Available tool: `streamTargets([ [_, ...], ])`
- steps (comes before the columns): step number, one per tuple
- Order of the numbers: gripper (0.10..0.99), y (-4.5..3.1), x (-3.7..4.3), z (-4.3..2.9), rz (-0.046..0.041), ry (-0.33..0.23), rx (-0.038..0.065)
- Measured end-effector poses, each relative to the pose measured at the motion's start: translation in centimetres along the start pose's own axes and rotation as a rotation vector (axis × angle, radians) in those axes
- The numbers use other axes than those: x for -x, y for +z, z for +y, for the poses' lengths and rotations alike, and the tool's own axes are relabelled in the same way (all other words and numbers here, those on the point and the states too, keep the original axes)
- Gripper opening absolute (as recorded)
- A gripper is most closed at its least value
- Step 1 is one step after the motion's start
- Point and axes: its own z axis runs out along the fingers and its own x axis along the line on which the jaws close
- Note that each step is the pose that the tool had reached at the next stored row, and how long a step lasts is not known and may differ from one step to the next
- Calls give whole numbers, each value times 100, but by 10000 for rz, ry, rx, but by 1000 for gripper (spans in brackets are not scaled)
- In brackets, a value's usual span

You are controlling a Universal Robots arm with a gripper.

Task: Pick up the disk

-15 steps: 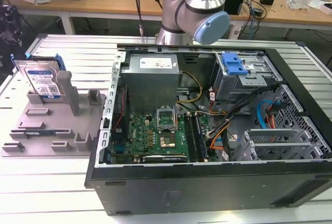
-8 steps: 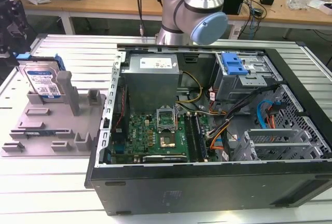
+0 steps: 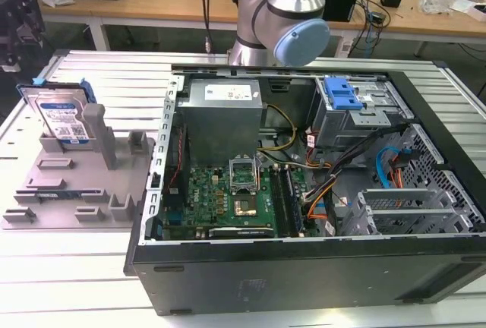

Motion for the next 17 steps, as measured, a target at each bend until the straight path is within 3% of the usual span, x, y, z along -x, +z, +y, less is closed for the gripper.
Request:
streamTargets([
  [2, 604, 18, 0, 52, -2, -91, -6],
  [7, 604, 88, 29, 57, -12, -620, -26],
  [17, 604, 157, 69, 55, -3, -364, -10],
])
